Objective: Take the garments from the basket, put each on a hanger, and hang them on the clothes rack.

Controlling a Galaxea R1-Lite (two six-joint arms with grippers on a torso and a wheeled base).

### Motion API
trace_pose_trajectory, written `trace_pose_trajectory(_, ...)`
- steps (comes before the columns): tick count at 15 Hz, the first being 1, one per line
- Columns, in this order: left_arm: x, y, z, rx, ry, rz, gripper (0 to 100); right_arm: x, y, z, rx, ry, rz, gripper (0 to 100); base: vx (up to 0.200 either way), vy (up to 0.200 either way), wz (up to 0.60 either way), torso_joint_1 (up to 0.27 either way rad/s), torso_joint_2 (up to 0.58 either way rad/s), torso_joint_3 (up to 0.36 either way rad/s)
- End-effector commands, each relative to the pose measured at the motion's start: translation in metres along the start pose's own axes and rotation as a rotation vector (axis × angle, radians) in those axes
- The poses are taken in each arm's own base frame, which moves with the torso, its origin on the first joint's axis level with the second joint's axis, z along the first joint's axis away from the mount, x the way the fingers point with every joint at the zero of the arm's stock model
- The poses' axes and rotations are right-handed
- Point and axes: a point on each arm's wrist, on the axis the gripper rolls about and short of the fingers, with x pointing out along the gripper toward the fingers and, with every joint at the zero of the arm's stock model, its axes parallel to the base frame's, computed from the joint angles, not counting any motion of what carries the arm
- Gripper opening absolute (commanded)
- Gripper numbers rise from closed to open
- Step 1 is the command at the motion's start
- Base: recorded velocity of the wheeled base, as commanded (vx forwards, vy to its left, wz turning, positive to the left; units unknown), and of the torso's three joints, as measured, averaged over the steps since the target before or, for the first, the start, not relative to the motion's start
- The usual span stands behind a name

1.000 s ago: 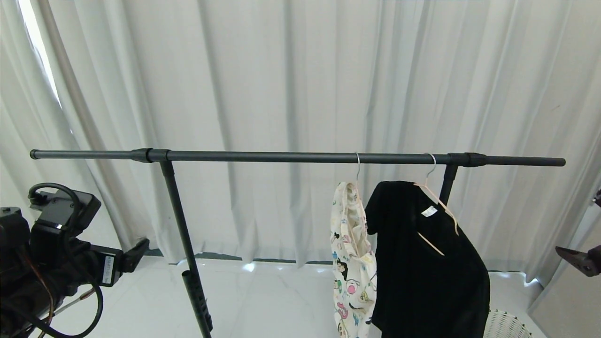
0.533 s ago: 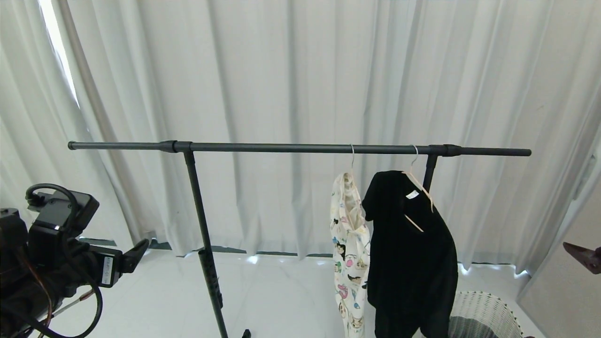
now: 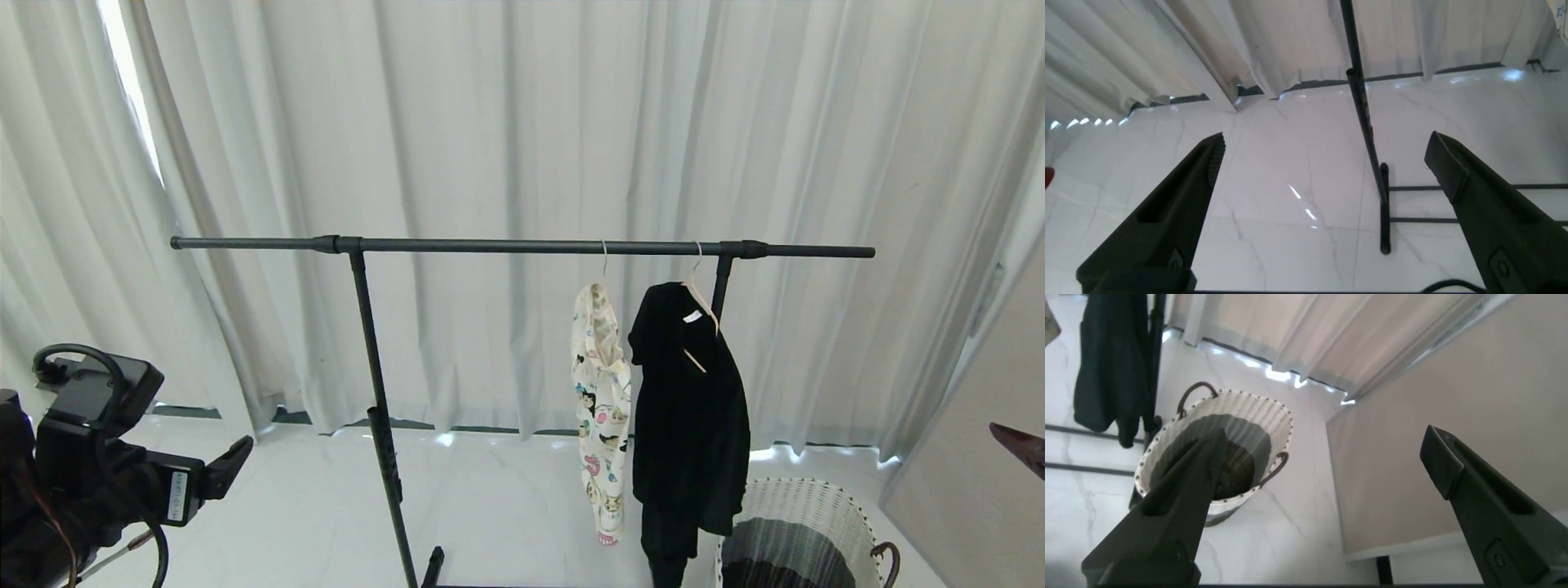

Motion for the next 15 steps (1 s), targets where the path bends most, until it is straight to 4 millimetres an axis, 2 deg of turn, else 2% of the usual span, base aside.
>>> trace_pose_trajectory(1,-0.001,0.000,0.000,-0.001,-0.001,0.001,100,-0.001,0.001,-0.001,0.000,-0.002,0.000,100,0.000,0.000,0.00,0.000,0.00,0.000)
trace_pose_trajectory(6,-0.005,0.000,-0.003,-0.001,-0.005,0.003,100,-0.003,0.001,-0.002,0.003,-0.008,-0.001,100,0.000,0.000,0.00,-0.022,0.05,0.027)
trace_pose_trajectory(9,-0.012,-0.001,-0.007,-0.002,-0.010,0.007,100,-0.006,0.003,-0.007,0.007,-0.002,0.001,100,0.000,0.000,0.00,-0.206,0.47,0.243)
trace_pose_trajectory(15,-0.034,0.002,-0.030,-0.028,0.003,0.065,100,-0.016,0.004,-0.024,0.043,0.021,-0.033,100,0.000,0.000,0.00,-0.244,0.53,0.293)
